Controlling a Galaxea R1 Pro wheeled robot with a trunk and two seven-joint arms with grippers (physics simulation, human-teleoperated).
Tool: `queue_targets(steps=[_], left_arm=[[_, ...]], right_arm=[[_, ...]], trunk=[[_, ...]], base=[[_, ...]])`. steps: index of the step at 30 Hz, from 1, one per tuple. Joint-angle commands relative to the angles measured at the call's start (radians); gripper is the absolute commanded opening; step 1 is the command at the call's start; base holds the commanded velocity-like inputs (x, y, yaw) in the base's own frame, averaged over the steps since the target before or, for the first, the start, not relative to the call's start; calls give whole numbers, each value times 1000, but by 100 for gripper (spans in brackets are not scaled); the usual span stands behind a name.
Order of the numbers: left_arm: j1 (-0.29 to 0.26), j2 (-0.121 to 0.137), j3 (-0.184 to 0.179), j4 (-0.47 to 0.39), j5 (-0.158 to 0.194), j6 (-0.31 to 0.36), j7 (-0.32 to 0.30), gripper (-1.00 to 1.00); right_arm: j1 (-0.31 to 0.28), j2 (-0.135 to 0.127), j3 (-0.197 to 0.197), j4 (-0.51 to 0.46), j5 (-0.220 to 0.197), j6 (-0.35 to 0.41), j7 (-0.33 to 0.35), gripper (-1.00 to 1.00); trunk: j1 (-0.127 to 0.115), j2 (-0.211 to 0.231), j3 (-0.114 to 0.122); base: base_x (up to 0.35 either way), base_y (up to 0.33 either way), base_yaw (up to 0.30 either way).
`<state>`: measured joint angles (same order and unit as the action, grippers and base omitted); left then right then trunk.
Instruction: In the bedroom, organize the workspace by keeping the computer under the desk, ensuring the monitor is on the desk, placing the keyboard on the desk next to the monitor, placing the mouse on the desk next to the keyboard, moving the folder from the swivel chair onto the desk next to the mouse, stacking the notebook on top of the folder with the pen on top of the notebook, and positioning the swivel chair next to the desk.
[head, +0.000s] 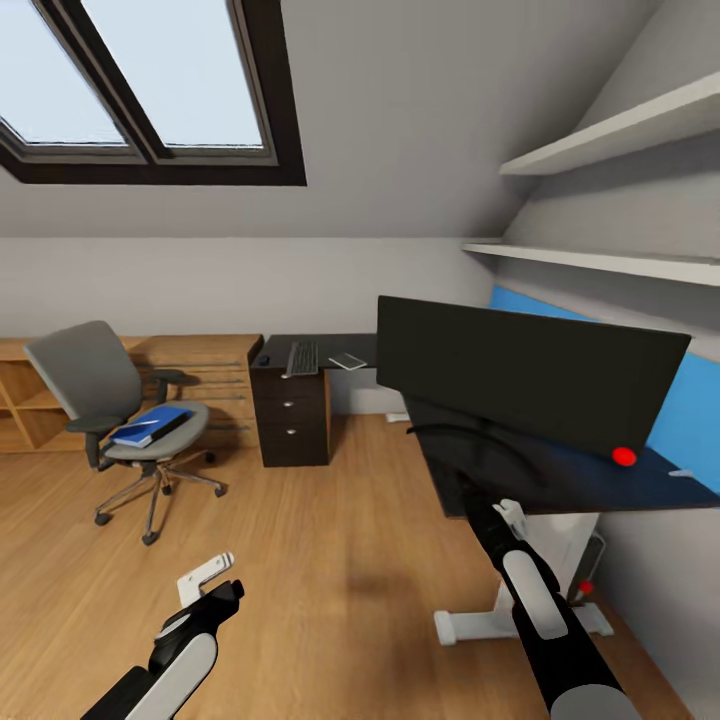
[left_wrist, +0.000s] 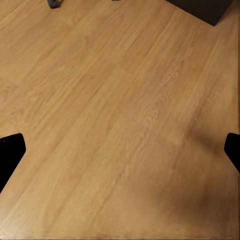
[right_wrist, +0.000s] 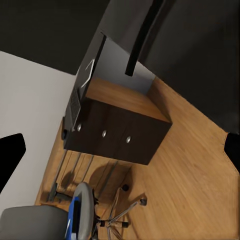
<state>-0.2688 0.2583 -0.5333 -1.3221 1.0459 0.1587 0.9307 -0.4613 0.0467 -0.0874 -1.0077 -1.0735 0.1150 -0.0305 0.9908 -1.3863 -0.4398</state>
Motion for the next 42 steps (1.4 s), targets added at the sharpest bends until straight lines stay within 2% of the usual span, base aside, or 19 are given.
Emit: queue_targets(steps=[1,17,20,24,28,32,35,37,38,42], left_arm=[[-1,1,-2,-1,3,5,7,100],[-1,1,-2,4,-1,4,7,100],[-1,1,-2,4,-1,4,7,100],[-1,1,-2,2,-1,4,7,100],[-1,1,-2,2,-1,4,7,100],[-1,1,-2,1,-1,4,7,100],[-1,1,-2,1,-1,4,7,100],[-1,1,-2,1,-1,4,7,100],[-1,1,-2,2,-1,4,7,100],[-1,1,-1,2,-1,4,7,100]], right_arm=[[0,1,-3,-2,-8,6,-3,100],[0,-1,-7,-8,-8,5,2,100],[0,-9,-13,-9,-9,5,2,100],[0,-27,-62,-11,-12,6,1,100],[0,-36,-146,-49,-13,13,-2,100],[2,-52,-187,-83,-13,16,-4,100],[3,-79,-241,-101,-16,18,-5,100],[4,-83,-253,-102,-17,18,-6,100],[4,-90,-280,-105,-17,19,-6,100],[4,-105,-328,-106,-18,19,-6,100]], trunk=[[0,-1,-1],[0,-1,-1],[0,-1,-1],[0,-1,-1],[0,-1,-1],[0,-1,-1],[0,-1,-1],[0,-1,-1],[0,-1,-1],[0,-1,-1]], base=[[-152,-309,0],[-97,-322,0],[-11,-311,0],[-4,-203,0],[-1,-68,0],[0,-23,0],[0,-8,0],[0,-5,0],[0,-10,0],[0,-80,0]])
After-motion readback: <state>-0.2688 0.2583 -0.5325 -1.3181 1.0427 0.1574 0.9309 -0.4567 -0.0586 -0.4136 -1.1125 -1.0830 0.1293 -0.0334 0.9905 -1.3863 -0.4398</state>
